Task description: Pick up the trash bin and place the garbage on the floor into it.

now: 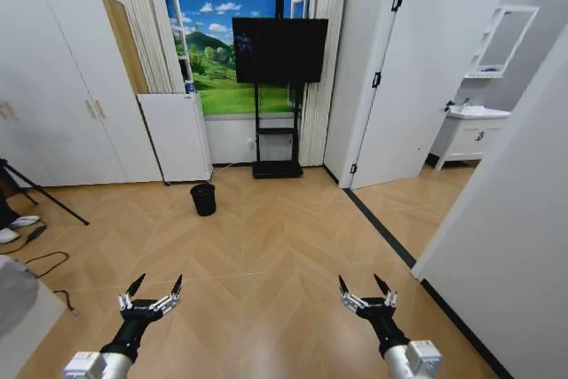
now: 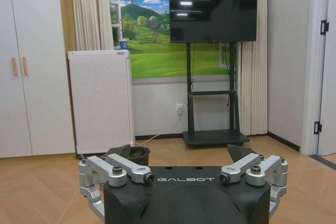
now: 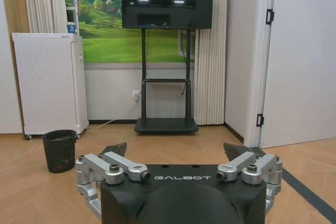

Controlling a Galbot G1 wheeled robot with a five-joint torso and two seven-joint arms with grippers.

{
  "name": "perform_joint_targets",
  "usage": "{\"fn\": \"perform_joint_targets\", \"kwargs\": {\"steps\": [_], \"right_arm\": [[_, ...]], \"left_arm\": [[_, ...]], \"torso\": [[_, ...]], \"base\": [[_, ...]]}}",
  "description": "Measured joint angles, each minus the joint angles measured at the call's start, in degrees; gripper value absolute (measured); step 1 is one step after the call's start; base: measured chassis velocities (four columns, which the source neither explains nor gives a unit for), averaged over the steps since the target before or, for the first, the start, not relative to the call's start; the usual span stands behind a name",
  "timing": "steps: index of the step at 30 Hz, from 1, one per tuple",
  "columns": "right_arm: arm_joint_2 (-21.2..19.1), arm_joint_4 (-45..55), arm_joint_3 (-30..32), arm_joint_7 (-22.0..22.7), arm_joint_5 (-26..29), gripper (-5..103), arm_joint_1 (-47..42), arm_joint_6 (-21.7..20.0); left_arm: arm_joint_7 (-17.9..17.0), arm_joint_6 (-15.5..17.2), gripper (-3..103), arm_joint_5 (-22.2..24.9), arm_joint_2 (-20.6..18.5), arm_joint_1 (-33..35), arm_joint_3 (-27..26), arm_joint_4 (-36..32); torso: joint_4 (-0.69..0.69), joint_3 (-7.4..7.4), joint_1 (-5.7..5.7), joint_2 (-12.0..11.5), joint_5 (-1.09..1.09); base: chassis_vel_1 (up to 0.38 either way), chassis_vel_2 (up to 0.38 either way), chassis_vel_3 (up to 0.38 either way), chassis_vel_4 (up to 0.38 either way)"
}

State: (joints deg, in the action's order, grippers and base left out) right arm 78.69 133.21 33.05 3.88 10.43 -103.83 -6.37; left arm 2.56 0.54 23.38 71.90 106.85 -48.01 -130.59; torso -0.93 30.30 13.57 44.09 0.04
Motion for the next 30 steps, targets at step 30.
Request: {"fn": "perform_joint_targets", "kwargs": {"steps": [30], "right_arm": [[-0.01,0.01,0.01,0.0,0.0,100,0.0,0.0]], "left_arm": [[-0.02,-0.01,100,0.0,0.0,0.0,-0.01,0.0]], "torso": [[-0.02,0.41,0.32,0.72,0.0]], "base": [[0.347,0.261,-0.344,-0.271]]}}
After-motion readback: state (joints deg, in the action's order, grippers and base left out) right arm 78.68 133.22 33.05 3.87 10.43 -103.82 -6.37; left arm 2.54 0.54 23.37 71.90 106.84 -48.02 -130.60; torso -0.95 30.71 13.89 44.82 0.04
